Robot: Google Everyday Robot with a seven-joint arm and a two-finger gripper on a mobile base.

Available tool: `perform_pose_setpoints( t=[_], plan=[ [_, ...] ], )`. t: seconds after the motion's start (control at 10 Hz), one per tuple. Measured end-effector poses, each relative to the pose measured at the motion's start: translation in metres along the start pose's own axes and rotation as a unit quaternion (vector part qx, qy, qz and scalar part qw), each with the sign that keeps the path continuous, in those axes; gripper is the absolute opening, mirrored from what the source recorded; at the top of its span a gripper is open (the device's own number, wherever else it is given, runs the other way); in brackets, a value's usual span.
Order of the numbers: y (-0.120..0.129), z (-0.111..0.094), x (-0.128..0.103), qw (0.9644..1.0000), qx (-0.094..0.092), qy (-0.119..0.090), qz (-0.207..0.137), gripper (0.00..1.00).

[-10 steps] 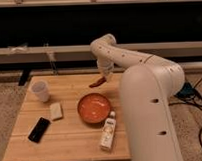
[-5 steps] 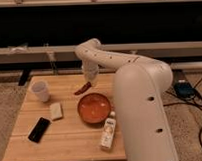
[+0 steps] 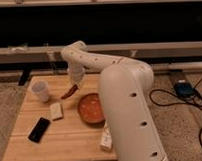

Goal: Place the pepper on the white sponge

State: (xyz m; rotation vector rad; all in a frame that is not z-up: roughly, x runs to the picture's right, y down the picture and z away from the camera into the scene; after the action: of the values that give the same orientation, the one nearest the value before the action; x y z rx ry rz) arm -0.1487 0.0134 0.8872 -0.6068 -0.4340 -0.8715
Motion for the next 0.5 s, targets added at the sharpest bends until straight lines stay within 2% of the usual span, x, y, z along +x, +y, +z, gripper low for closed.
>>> perform_pose_setpoints(
  t=[0.2, 0.5],
  plan=[
    [-0.008, 0.012, -0.026, 0.9999, -0.010, -0.008, -0.010, 0.00],
    [-0.021, 0.023, -0.063, 0.9985, -0.014, -0.023, -0.047, 0.00]
  ],
)
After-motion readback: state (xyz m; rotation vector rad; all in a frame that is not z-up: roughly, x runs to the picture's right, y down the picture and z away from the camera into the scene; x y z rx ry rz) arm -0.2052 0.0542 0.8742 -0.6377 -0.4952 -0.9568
